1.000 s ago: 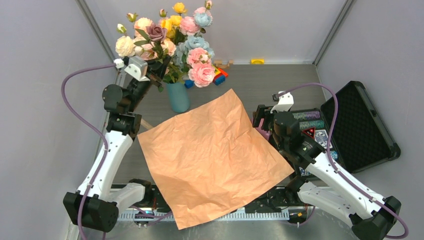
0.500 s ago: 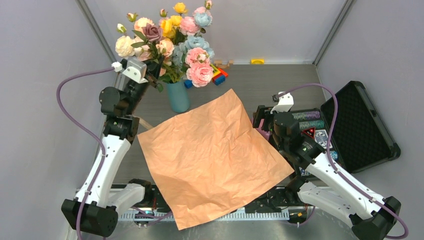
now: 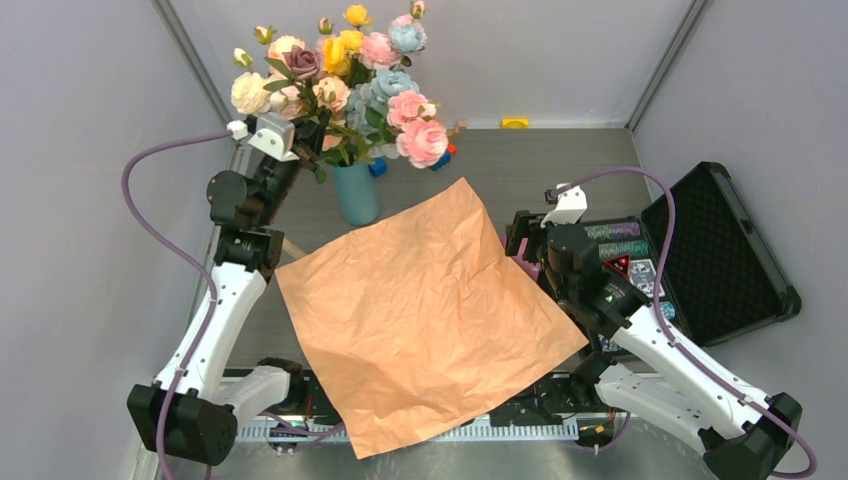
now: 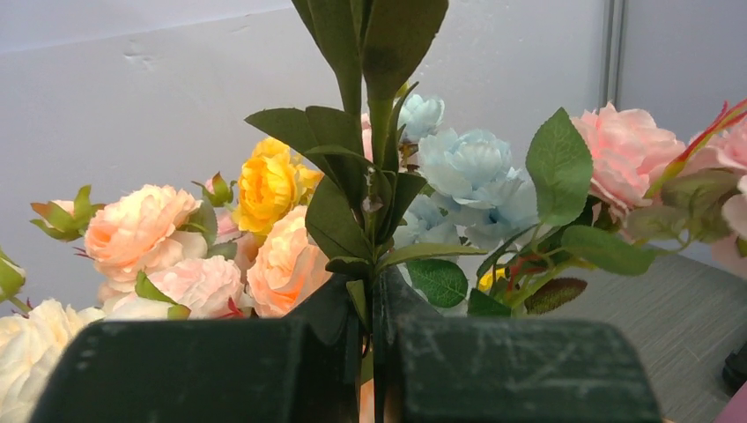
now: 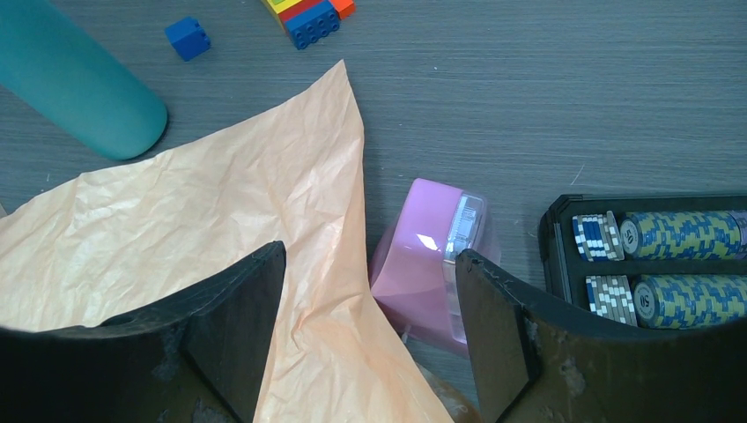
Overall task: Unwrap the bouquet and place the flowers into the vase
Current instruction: Insert the fake flower into the vase.
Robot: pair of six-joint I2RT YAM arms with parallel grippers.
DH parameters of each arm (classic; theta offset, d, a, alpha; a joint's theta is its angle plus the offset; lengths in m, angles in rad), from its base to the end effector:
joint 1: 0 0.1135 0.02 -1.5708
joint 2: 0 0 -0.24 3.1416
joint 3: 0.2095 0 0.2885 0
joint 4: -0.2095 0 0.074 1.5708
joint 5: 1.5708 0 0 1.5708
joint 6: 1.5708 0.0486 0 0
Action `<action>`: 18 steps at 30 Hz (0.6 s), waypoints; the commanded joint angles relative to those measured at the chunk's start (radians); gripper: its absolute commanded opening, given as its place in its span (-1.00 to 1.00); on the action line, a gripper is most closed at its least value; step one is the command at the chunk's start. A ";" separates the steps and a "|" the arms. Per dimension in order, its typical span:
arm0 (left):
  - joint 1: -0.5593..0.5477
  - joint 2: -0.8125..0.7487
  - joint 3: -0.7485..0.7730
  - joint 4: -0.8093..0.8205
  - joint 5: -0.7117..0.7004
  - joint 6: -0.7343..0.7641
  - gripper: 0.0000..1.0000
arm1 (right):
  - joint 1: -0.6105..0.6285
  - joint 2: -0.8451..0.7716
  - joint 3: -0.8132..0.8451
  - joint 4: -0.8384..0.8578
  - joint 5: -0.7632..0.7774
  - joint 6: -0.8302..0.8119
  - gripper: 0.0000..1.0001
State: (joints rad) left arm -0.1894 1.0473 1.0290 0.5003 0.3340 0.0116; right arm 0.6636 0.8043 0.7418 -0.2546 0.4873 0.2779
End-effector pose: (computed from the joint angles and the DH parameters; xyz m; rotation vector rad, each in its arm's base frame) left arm 0.2813 -0.0702 0.4318 0.4085 1.0468 -0.3405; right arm 0.2110 0.1361 0.2922 -0.0273 1.8542 0.1952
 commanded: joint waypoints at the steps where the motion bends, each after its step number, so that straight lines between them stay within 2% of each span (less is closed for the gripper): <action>1: 0.007 0.017 -0.036 -0.021 0.002 0.012 -1.00 | -0.005 -0.017 -0.001 0.047 0.004 -0.001 0.51; 11: 0.007 -0.081 -0.080 -0.074 -0.173 0.112 -1.00 | -0.005 -0.014 -0.006 0.055 -0.003 0.003 0.51; 18: 0.007 -0.118 -0.050 -0.030 -0.223 0.044 -1.00 | -0.005 -0.011 -0.005 0.054 -0.011 0.011 0.51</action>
State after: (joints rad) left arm -0.1894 0.9405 0.9596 0.4522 0.1795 0.0822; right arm 0.6636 0.8047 0.7403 -0.2512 0.4801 0.2790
